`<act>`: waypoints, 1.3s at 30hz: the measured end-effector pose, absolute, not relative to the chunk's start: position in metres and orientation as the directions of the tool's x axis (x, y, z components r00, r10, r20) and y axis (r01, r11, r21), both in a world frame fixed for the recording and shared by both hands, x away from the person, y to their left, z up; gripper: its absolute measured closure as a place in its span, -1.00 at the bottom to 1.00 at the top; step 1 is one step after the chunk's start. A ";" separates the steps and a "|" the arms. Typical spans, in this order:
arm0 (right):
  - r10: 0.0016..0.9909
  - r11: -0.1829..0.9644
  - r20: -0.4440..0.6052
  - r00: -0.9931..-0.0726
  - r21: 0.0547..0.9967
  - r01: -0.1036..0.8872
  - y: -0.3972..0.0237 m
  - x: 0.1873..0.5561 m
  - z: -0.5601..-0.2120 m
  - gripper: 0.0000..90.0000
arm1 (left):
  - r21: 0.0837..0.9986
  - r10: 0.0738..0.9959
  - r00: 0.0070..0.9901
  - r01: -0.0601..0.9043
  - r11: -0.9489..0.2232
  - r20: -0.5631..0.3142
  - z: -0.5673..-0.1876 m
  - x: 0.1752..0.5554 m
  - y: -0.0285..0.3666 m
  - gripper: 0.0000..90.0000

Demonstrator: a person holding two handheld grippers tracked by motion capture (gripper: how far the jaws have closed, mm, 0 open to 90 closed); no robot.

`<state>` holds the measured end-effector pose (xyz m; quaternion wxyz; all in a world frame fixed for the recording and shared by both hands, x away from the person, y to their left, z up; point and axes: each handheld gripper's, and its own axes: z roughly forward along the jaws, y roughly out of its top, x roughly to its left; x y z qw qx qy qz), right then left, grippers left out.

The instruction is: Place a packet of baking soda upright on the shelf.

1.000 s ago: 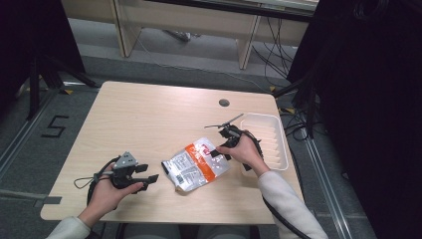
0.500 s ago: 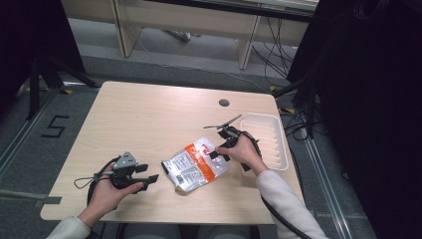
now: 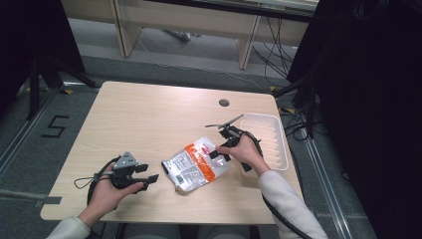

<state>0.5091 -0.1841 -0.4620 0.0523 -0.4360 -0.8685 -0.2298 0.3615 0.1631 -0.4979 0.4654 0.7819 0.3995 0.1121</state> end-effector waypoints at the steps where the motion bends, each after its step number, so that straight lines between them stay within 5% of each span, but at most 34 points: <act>1: 0.735 0.510 0.287 -0.614 0.363 0.780 -0.184 0.508 -0.461 0.05 | 0.821 0.728 0.655 0.518 -0.240 -0.200 -0.499 0.362 0.163 -0.13; 19: 0.694 0.539 0.266 -0.669 0.424 0.728 -0.176 0.494 -0.442 0.23 | 0.818 0.730 0.654 0.521 -0.245 -0.198 -0.498 0.362 0.163 -0.13; 39: 0.614 0.657 0.265 -0.743 0.350 0.668 -0.164 0.489 -0.464 0.68 | 0.819 0.730 0.656 0.517 -0.249 -0.192 -0.498 0.361 0.163 -0.13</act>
